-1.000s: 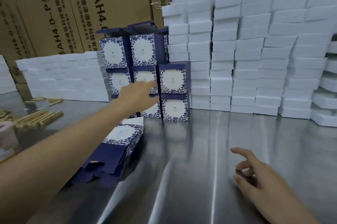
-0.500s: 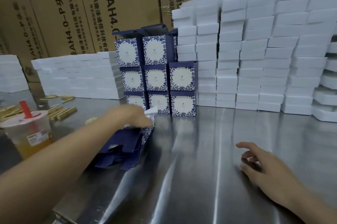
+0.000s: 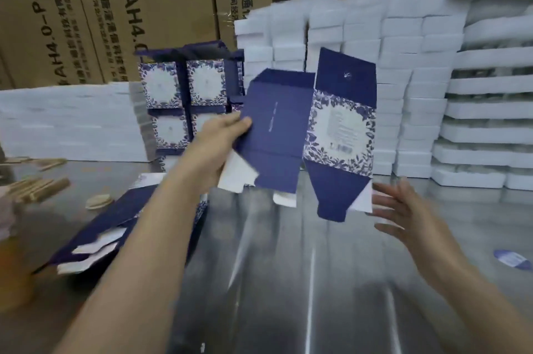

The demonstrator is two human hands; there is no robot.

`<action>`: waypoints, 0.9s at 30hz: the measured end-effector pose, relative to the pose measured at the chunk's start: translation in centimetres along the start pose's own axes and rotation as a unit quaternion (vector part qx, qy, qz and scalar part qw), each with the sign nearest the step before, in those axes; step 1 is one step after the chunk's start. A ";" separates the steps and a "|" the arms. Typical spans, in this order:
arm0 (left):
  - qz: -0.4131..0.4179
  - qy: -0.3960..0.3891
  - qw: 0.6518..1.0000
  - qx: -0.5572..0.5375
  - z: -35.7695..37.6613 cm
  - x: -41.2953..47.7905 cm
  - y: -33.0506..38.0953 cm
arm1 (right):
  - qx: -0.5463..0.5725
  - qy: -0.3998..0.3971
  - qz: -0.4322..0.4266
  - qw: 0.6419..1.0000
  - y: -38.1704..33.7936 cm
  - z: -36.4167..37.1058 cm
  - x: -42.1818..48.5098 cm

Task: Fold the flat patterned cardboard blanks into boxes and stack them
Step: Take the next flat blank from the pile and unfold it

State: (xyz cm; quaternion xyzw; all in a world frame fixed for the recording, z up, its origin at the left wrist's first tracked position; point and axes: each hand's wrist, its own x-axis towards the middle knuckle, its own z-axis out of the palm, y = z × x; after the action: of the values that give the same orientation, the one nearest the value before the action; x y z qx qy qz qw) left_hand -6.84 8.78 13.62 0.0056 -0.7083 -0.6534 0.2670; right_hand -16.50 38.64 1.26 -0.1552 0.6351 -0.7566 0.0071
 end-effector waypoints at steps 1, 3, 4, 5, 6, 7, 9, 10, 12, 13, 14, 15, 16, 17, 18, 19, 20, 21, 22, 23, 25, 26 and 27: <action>-0.038 0.002 0.998 -0.053 1.0 -0.6 -2.9 | 0.023 -0.002 0.002 1.000 -0.3 -0.3 0.0; -0.097 0.012 0.990 -0.099 3.0 -1.4 -7.9 | 0.036 0.007 0.006 0.999 -0.3 -1.0 0.4; -0.122 0.012 0.987 -0.102 3.9 -1.8 -9.8 | 0.019 0.017 0.004 1.000 0.0 -1.4 0.6; -0.144 0.009 0.984 -0.101 4.7 -1.9 -11.3 | -0.006 0.031 0.005 0.999 0.4 -1.8 0.9; -0.159 0.005 0.982 -0.098 5.3 -2.1 -12.6 | -0.032 0.044 0.016 0.998 1.0 -2.2 1.1; -0.176 0.002 0.980 -0.095 5.7 -2.3 -13.6 | -0.054 0.052 0.036 0.997 1.7 -2.5 1.1; -0.223 0.003 0.973 -0.068 6.4 -3.0 -15.2 | -0.102 0.043 0.078 0.991 3.1 -3.0 0.8; -0.241 0.010 0.969 -0.051 6.6 -3.1 -15.8 | -0.127 0.039 0.092 0.987 3.6 -3.1 0.7; -0.257 0.023 0.965 -0.045 6.6 -3.1 -16.4 | -0.133 0.047 0.098 0.985 3.9 -3.3 0.9; -0.264 0.014 0.963 -0.059 6.5 -3.1 -16.3 | -0.119 0.045 0.096 0.987 3.8 -3.4 1.0; -0.267 -0.006 0.960 -0.084 6.3 -3.1 -16.0 | -0.103 0.032 0.093 0.990 3.6 -3.4 1.0; -0.263 -0.035 0.958 -0.110 6.1 -3.1 -15.7 | -0.087 0.011 0.092 0.992 3.2 -3.3 1.0; -0.254 -0.073 0.955 -0.132 5.9 -3.2 -15.4 | -0.066 -0.016 0.091 0.994 2.6 -3.0 0.7; -0.240 -0.110 0.954 -0.143 5.9 -3.4 -15.1 | -0.046 -0.043 0.084 0.994 2.1 -2.8 0.5; -0.222 -0.140 0.954 -0.146 6.1 -3.6 -14.7 | -0.038 -0.067 0.071 0.995 1.5 -2.5 0.3; -0.203 -0.155 0.956 -0.147 6.3 -3.8 -14.2 | -0.038 -0.085 0.052 0.994 0.8 -2.2 0.2; -0.185 -0.151 0.960 -0.149 6.5 -3.8 -13.6 | -0.041 -0.100 0.030 0.994 0.2 -1.9 0.2; -0.168 -0.138 0.964 -0.155 6.5 -3.7 -13.0 | -0.043 -0.108 0.009 0.993 -0.4 -1.8 0.1; -0.150 -0.125 0.967 -0.161 6.4 -3.7 -12.5 | -0.044 -0.109 -0.009 0.993 -1.0 -1.7 0.1; -0.134 -0.116 0.970 -0.166 6.2 -3.7 -12.0 | -0.042 -0.104 -0.025 0.993 -1.6 -1.6 -0.1; -0.112 -0.116 0.973 -0.165 6.0 -3.7 -11.3 | -0.041 -0.104 -0.044 0.993 -2.0 -1.5 -0.1; -0.100 -0.123 0.973 -0.170 6.1 -3.8 -11.0 | -0.042 -0.114 -0.047 0.991 -2.0 -1.4 -0.2; -0.095 -0.131 0.969 -0.185 6.4 -3.8 -10.6 | -0.030 -0.134 -0.033 0.990 -2.0 -1.3 -0.2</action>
State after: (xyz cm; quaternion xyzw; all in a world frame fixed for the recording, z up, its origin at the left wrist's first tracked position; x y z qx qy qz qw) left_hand -9.63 14.49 2.30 -0.0628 -0.6004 -0.7903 0.1051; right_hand -16.24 40.26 2.93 -0.2765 0.6454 -0.7093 0.0622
